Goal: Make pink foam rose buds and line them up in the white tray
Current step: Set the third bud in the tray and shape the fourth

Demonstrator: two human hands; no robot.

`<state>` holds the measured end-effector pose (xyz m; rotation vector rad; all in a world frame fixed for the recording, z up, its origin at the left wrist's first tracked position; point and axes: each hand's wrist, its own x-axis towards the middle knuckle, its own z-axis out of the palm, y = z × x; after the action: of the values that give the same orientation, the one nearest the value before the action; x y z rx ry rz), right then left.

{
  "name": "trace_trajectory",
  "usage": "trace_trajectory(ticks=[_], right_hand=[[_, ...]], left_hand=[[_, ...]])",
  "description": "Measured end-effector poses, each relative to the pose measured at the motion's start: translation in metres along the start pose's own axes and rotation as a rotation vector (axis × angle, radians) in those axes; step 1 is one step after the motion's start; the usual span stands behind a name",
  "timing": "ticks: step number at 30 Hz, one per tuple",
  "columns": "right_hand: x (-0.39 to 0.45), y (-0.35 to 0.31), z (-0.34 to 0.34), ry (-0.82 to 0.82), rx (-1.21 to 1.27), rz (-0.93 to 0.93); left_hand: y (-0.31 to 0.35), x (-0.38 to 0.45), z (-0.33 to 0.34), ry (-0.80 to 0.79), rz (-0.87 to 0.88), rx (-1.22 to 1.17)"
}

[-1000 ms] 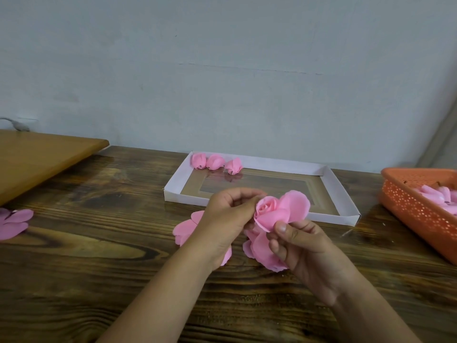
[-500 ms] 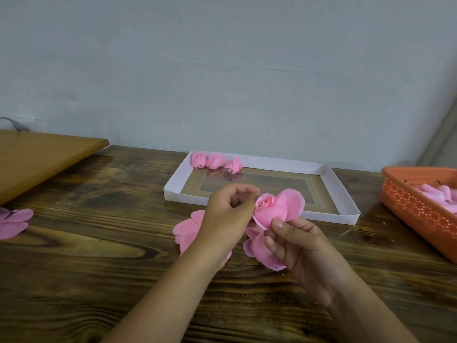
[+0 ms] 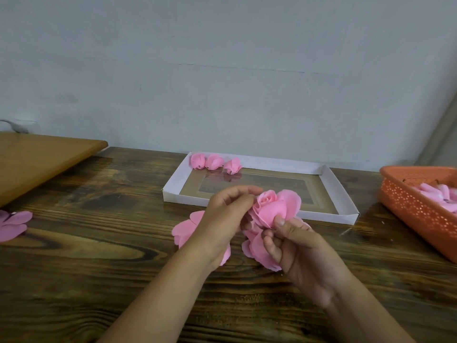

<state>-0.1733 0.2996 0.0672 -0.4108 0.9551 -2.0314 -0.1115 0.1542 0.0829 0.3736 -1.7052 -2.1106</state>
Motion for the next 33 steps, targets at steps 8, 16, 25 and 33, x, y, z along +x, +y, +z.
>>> trace_trajectory(ticks=[8, 16, 25, 33], right_hand=[[0.001, -0.001, -0.001, 0.011, -0.001, -0.009], [0.004, -0.001, -0.006, 0.053, 0.065, -0.089], [0.001, 0.003, -0.002, 0.011, -0.141, -0.253], [-0.001, 0.003, 0.001, 0.028, -0.346, -0.326]], left_hand=[[-0.001, 0.000, 0.001, 0.012, -0.023, 0.021], [0.004, -0.003, -0.001, -0.235, -0.058, -0.115], [-0.007, -0.002, -0.001, -0.249, 0.022, 0.143], [-0.010, -0.002, 0.000, -0.131, 0.090, 0.198]])
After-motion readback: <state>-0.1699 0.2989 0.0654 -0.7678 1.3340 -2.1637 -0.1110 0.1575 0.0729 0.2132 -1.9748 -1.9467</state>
